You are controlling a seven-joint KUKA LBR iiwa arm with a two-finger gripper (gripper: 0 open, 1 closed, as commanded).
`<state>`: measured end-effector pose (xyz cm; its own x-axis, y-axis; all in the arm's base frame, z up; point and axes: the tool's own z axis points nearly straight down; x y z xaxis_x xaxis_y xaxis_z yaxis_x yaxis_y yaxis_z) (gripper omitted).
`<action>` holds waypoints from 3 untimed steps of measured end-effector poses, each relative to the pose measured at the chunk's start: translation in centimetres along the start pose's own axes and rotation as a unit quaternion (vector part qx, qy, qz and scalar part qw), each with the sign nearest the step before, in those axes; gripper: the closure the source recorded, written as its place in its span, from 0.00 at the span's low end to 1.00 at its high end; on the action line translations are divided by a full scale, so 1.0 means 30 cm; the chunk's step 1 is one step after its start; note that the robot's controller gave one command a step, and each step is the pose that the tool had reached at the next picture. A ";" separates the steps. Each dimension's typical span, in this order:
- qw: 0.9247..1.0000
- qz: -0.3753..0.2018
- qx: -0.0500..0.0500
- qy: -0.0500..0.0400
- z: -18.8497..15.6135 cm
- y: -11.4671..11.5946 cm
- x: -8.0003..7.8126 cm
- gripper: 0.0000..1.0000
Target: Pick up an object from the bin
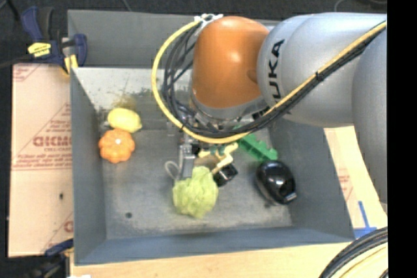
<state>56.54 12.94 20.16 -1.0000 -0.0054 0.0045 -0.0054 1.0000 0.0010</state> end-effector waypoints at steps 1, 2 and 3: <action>1.000 0.002 -0.001 -0.004 -0.016 -0.003 -0.004 0.00; 0.999 -0.049 0.000 -0.005 0.106 -0.052 0.054 0.00; 0.975 -0.223 0.001 -0.003 0.147 -0.125 0.129 0.00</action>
Offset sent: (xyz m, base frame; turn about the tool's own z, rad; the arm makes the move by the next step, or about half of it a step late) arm -0.0648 -0.0532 -0.1316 -0.3554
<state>52.68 9.17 15.76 -0.8982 -0.4395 -0.0025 -0.4395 0.8982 0.0000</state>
